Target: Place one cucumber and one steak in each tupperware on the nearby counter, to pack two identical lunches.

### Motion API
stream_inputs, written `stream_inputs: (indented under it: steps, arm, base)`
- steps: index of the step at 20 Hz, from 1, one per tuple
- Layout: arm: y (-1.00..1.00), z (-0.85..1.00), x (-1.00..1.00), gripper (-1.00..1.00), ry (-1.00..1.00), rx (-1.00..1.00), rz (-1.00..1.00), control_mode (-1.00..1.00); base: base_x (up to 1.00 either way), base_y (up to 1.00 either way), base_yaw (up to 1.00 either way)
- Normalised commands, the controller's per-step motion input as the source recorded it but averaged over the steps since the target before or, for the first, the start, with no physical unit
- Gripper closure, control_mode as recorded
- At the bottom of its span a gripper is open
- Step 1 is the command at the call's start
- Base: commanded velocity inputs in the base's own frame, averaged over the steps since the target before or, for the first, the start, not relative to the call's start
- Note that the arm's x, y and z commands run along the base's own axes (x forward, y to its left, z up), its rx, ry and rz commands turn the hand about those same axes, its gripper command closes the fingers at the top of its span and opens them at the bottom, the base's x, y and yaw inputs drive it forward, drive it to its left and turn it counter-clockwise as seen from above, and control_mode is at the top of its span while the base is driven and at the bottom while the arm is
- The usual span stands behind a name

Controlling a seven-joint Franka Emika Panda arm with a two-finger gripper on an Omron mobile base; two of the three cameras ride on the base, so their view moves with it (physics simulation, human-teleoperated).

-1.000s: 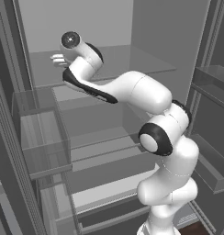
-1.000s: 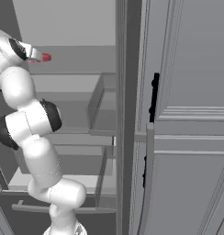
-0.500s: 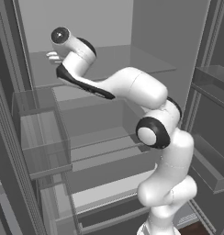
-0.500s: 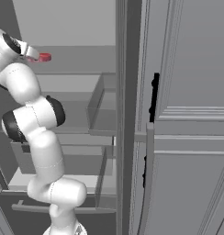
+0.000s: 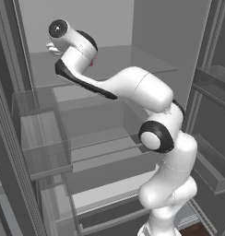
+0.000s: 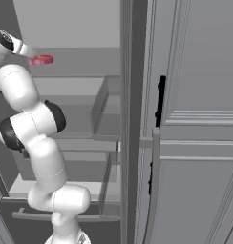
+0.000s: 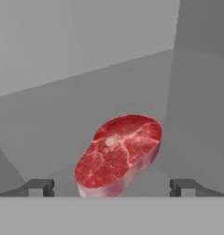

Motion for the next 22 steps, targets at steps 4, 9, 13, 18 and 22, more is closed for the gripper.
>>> stream_inputs:
  steps: [4, 9, 13, 18, 22]
  arm:
    - [-0.81, -0.11, -0.37, -1.0, -0.05, 0.44, 0.0, -1.0]
    - [-0.79, -0.11, -0.48, -1.0, -0.03, 0.62, 0.0, -1.0]
    - [-0.24, -0.09, -0.02, -1.0, 0.0, 0.31, 0.02, -1.0]
    - [0.1, -0.05, 0.25, -1.0, 0.12, 0.01, 0.02, -1.0]
    - [0.41, 0.26, 0.41, -1.0, 0.33, 0.0, 0.0, -1.0]
  base:
    - [0.0, 0.0, 0.0]
    - [0.0, 0.0, 0.0]
    - [0.0, 0.0, 0.0]
    - [0.0, 0.0, 0.0]
    - [0.0, 0.0, 0.0]
